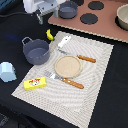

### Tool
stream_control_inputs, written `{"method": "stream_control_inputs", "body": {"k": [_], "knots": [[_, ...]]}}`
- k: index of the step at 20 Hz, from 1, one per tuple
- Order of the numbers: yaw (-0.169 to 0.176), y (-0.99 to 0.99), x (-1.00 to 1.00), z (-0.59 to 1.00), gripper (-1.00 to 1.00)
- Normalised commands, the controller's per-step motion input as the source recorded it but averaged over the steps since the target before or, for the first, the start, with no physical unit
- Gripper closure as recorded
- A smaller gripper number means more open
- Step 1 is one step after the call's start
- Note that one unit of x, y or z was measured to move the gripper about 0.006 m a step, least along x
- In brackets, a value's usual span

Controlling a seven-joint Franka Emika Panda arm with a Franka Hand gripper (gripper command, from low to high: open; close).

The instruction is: Interact with the objects in diverse but meaningful ways.

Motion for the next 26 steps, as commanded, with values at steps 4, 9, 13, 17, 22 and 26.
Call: {"method": "stream_control_inputs", "body": {"k": [4,9,13,17,22,26], "knots": [[0.001,-0.97,-0.06,0.82,-1.00],[0.077,-0.91,-0.02,0.33,-1.00],[0.141,-0.80,0.00,0.04,-1.00],[0.163,-0.71,0.00,0.02,-1.00],[0.145,-0.74,0.00,0.15,-1.00],[0.123,-0.80,0.00,0.16,-1.00]]}}
